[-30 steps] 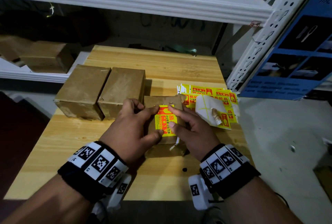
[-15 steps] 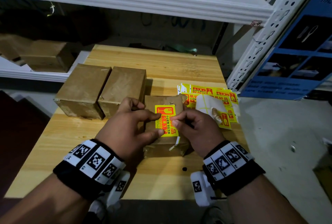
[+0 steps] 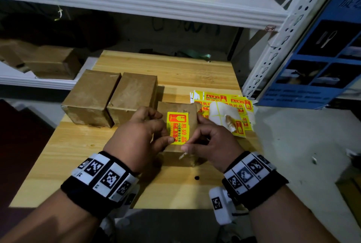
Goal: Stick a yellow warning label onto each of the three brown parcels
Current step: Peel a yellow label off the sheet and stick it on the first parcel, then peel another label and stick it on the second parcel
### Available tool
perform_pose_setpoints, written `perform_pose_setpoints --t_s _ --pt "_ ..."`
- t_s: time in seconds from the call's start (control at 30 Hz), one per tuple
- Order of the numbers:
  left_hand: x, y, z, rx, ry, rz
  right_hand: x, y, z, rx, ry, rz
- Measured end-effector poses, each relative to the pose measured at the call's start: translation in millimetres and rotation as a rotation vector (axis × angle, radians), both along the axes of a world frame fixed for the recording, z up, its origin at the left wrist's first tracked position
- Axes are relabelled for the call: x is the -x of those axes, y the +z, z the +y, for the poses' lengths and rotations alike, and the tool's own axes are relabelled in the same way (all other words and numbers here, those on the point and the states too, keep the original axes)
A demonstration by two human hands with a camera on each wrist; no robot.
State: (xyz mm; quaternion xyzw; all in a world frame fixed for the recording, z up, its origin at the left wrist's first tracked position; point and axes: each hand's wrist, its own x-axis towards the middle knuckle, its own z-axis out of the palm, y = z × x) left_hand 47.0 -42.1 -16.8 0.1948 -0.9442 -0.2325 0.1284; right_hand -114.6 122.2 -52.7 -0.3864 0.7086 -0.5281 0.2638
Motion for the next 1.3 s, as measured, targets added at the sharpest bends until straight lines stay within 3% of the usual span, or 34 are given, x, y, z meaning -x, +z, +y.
perform_pose_setpoints --t_s 0.13,0.3,0.43,0.83,1.07,1.23,1.3 --pt "-4.9 10.2 6.2 0.194 -0.024 -0.034 -5.7 5.3 3.4 -0.002 -0.020 -0.002" --pt "-3.2 22.7 24.4 0.273 -0.154 -0.209 -2.5 16.5 12.4 0.120 -0.189 0.061" --pt "3.8 30.3 31.7 0.325 -0.134 -0.329 10.8 15.6 13.6 0.115 -0.319 0.026" --pt "55.0 53.5 13.7 0.358 -0.031 -0.422 40.9 18.9 34.6 0.227 -0.679 -0.125" --pt "77.7 52.3 20.6 0.422 0.078 -0.363 61.6 3.8 57.1 0.047 -0.798 -0.165" --pt "94.2 43.9 75.5 0.365 -0.103 -0.100 79.9 1.3 68.8 0.011 -0.909 -0.257" --pt "111.9 31.8 93.1 0.276 -0.148 -0.111 86.0 0.5 74.4 -0.003 -0.930 -0.292"
